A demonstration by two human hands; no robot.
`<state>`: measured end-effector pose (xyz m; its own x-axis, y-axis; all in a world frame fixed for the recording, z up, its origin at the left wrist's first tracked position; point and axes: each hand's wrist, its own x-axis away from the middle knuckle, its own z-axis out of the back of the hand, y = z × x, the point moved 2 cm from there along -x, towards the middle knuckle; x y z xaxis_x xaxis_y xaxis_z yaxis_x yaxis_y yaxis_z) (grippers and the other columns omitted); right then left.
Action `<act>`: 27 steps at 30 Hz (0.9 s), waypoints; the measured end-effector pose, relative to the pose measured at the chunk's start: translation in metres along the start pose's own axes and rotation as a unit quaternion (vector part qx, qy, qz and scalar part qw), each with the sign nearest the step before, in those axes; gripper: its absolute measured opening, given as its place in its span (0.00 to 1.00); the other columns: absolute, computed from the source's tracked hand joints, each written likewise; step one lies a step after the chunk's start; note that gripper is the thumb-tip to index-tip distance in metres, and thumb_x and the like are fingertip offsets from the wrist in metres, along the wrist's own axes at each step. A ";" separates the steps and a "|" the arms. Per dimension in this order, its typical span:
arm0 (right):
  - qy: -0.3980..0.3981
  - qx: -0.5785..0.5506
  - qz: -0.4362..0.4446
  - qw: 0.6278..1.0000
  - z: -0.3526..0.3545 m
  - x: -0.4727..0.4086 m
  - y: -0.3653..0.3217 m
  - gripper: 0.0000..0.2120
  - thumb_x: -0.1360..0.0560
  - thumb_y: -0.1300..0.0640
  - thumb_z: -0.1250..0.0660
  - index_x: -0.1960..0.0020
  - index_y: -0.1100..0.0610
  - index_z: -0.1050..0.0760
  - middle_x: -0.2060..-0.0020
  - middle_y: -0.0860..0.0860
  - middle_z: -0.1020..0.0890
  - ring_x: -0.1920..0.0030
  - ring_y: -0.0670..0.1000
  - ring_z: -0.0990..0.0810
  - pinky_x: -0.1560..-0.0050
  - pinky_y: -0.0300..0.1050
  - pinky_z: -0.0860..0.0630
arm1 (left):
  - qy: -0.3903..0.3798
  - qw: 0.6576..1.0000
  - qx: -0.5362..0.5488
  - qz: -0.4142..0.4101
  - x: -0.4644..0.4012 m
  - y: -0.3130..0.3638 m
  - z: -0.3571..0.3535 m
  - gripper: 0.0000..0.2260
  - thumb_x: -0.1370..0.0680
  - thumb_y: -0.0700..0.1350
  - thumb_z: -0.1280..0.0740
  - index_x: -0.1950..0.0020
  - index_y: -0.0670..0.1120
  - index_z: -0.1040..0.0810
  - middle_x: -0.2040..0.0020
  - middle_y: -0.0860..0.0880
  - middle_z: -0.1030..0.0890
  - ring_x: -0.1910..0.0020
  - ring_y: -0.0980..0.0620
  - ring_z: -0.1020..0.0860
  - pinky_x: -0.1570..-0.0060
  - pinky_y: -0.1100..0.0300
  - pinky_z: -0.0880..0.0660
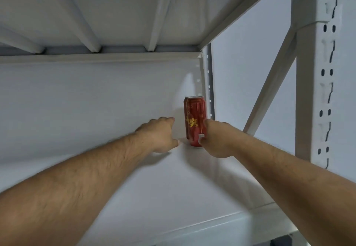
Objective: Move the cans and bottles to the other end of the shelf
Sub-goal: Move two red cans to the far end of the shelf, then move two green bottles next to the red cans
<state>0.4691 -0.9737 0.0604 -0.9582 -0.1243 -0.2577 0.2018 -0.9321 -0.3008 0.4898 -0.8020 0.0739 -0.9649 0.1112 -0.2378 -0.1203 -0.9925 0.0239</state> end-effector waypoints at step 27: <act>-0.074 0.060 0.329 0.939 -0.062 0.090 -0.250 0.30 0.18 0.42 0.42 0.22 0.57 0.41 0.24 0.53 0.32 0.27 0.58 0.32 0.30 0.55 0.31 | 0.028 0.959 0.006 0.281 0.266 -0.185 0.044 0.36 0.19 0.61 0.37 0.15 0.52 0.47 0.17 0.51 0.40 0.21 0.46 0.36 0.25 0.49 0.34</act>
<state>0.3445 -0.7308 0.0556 -0.6530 -0.7250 -0.2191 0.7449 -0.6670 -0.0133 0.2449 -0.5869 0.0487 -0.8637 -0.4451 -0.2365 0.4128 -0.8939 0.1747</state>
